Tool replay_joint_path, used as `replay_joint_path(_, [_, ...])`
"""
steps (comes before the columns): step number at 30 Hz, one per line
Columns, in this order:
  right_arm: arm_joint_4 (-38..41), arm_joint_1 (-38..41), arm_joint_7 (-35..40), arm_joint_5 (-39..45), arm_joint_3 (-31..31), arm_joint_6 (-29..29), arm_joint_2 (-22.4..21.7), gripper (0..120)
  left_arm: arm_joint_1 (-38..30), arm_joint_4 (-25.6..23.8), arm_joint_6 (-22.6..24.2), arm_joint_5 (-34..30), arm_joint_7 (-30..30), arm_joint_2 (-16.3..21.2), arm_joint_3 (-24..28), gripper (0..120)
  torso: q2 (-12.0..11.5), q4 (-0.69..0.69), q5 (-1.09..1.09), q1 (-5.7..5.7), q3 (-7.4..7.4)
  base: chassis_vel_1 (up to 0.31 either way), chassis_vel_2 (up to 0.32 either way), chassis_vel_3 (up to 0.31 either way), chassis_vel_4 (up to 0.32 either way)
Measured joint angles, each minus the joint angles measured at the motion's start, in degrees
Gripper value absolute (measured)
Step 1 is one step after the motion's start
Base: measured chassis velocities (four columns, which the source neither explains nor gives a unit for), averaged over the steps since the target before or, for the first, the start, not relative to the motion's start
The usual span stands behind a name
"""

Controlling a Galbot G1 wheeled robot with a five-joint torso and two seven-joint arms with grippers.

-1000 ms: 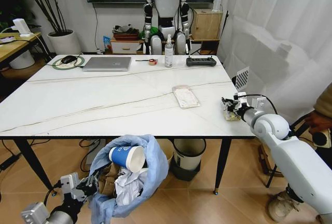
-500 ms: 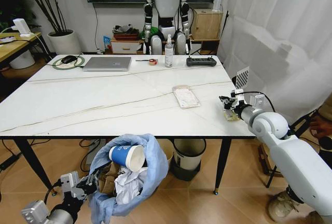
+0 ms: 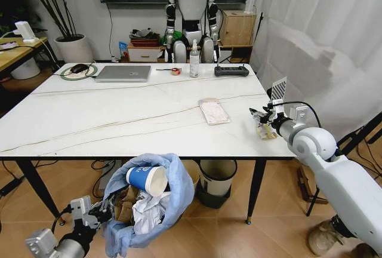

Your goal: Pick up the trash bin and place the trash from the table into it.

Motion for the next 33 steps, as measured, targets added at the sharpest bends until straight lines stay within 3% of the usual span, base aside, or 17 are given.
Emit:
replay_joint_path(6, [-2.2, 3.1, 0.1, 2.9, -1.5, -3.9, 0.2, 96, 0.0, 0.0, 0.0, 0.0, 0.0, -0.3, 0.0, 0, 0.0, 0.01, -0.02, 0.00, 0.00, 0.000, 0.000, 0.000, 0.000])
replay_joint_path(14, [-10.0, 8.6, -0.7, 5.4, -4.4, -7.4, 1.8, 97, 0.2, 0.1, 0.0, 0.4, 0.0, -0.9, 0.0, 0, 0.0, 0.02, 0.00, 0.01, 0.00, 0.000, 0.000, 0.000, 0.000])
replay_joint_path(23, [-13.0, 9.3, -2.6, 4.0, -4.5, -7.2, 1.7, 86, 0.1, 0.3, -0.1, 0.5, 0.0, -1.1, -0.1, 0, 0.0, 0.01, -0.01, 0.01, 0.00, 0.000, 0.000, 0.000, 0.000])
replay_joint_path(33, [-12.4, 8.8, -2.8, 2.9, -4.3, -6.9, 1.0, 51, -0.2, 0.6, -0.2, 0.4, 0.0, -0.9, 0.1, 0, 0.0, 0.00, 0.00, 0.01, 0.00, 0.000, 0.000, 0.000, 0.000])
